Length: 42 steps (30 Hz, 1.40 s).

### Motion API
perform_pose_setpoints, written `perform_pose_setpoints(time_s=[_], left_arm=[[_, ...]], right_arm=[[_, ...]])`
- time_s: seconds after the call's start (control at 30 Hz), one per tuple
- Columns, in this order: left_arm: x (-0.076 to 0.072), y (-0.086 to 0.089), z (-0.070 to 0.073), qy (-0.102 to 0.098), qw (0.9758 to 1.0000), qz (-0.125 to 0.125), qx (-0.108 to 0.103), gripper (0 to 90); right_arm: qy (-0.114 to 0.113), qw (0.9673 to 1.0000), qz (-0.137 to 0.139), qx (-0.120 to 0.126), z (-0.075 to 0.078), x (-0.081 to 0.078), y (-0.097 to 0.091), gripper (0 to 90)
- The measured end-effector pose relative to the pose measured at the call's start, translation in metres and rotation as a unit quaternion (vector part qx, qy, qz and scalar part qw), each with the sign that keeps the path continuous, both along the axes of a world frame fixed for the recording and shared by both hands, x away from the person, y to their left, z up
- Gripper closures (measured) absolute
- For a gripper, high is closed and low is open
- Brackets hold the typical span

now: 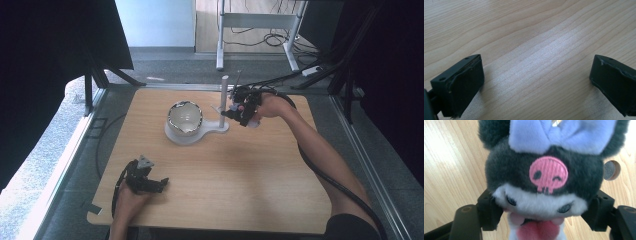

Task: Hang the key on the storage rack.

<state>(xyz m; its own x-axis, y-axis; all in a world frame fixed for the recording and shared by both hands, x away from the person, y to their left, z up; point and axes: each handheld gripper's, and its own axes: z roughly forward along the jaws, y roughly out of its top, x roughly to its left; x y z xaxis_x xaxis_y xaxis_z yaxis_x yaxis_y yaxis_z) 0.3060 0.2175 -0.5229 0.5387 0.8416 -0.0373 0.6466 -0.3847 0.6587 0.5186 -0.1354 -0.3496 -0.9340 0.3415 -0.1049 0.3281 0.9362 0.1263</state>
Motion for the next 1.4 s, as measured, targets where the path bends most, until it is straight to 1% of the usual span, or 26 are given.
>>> perform_pose_setpoints(time_s=[0.07, 0.2, 0.37, 0.4, 0.5, 0.67, 0.73, 0.87, 0.93, 1.1, 1.17, 1.2, 1.27, 1.3, 1.4], left_arm=[[0.000, 0.000, 0.000, 0.001, 1.0000, -0.001, 0.000, 0.0], [0.000, 0.000, 0.000, -0.003, 1.0000, 0.002, 0.000, 0.0], [0.000, 0.000, 0.000, -0.002, 1.0000, 0.001, -0.001, 0.0], [0.000, 0.000, 0.000, 0.001, 1.0000, -0.001, 0.000, 0.0], [0.000, 0.000, 0.000, 0.001, 1.0000, -0.001, 0.000, 0.0], [0.000, 0.000, 0.000, 0.001, 1.0000, -0.001, 0.000, 0.0], [0.000, 0.000, 0.000, 0.000, 1.0000, 0.000, 0.000, 0.0], [0.000, 0.000, 0.000, 0.001, 1.0000, -0.001, 0.000, 0.0], [0.000, 0.000, 0.000, 0.001, 1.0000, -0.001, 0.000, 0.0], [0.000, 0.000, 0.000, -0.001, 1.0000, 0.001, 0.000, 0.0], [0.000, 0.000, 0.000, -0.001, 1.0000, 0.001, 0.000, 0.0], [0.000, 0.000, 0.000, -0.001, 1.0000, 0.001, 0.000, 0.0], [0.000, 0.000, 0.000, -0.001, 1.0000, 0.001, 0.000, 0.0], [0.000, 0.000, 0.000, -0.001, 1.0000, 0.001, 0.000, 0.0], [0.000, 0.000, 0.000, -0.001, 1.0000, 0.001, 0.000, 0.0]], right_arm=[[0.003, 1.0000, 0.001, 0.001, -0.004, 0.001, 0.000, 20.0], [-0.002, 1.0000, -0.002, 0.007, -0.006, 0.000, 0.000, 16.6], [-0.006, 0.9999, 0.000, 0.013, -0.003, -0.001, -0.001, 16.8], [-0.007, 0.9999, 0.001, 0.014, -0.003, -0.002, -0.002, 16.8], [-0.008, 0.9998, -0.002, 0.018, -0.001, -0.003, -0.004, 16.0], [-0.017, 0.9995, -0.009, 0.025, 0.004, -0.008, -0.008, 15.5], [-0.016, 0.9994, -0.008, 0.029, 0.006, -0.009, -0.011, 15.3], [-0.021, 0.9993, -0.015, 0.027, 0.008, -0.012, -0.015, 14.6], [-0.021, 0.9992, -0.013, 0.031, 0.009, -0.014, -0.018, 14.4], [-0.028, 0.9991, -0.013, 0.030, 0.012, -0.021, -0.022, 13.9], [-0.025, 0.9990, -0.015, 0.032, 0.013, -0.023, -0.022, 13.5], [-0.028, 0.9990, -0.014, 0.033, 0.013, -0.024, -0.023, 13.4], [-0.027, 0.9989, -0.013, 0.037, 0.014, -0.026, -0.024, 13.4], [-0.028, 0.9988, -0.017, 0.037, 0.014, -0.028, -0.024, 13.3], [-0.031, 0.9987, -0.013, 0.037, 0.015, -0.031, -0.025, 13.2]])
